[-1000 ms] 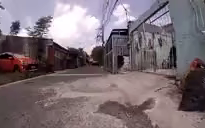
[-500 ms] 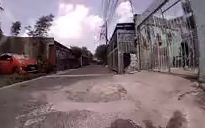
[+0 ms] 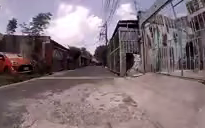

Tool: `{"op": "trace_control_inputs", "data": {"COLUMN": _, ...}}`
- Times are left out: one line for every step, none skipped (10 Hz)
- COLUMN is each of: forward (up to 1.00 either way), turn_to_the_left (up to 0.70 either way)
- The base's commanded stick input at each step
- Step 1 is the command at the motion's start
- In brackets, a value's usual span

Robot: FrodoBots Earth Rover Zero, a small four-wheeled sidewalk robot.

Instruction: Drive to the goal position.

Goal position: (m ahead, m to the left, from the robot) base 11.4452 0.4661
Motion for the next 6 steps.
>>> {"op": "trace_control_inputs", "data": {"forward": 1.00, "turn_to_the_left": 0.00}}
{"op": "trace_control_inputs", "data": {"forward": 1.00, "turn_to_the_left": 0.00}}
{"op": "trace_control_inputs", "data": {"forward": 1.00, "turn_to_the_left": 0.00}}
{"op": "trace_control_inputs", "data": {"forward": 1.00, "turn_to_the_left": 0.00}}
{"op": "trace_control_inputs", "data": {"forward": 1.00, "turn_to_the_left": 0.24}}
{"op": "trace_control_inputs", "data": {"forward": 1.00, "turn_to_the_left": 0.00}}
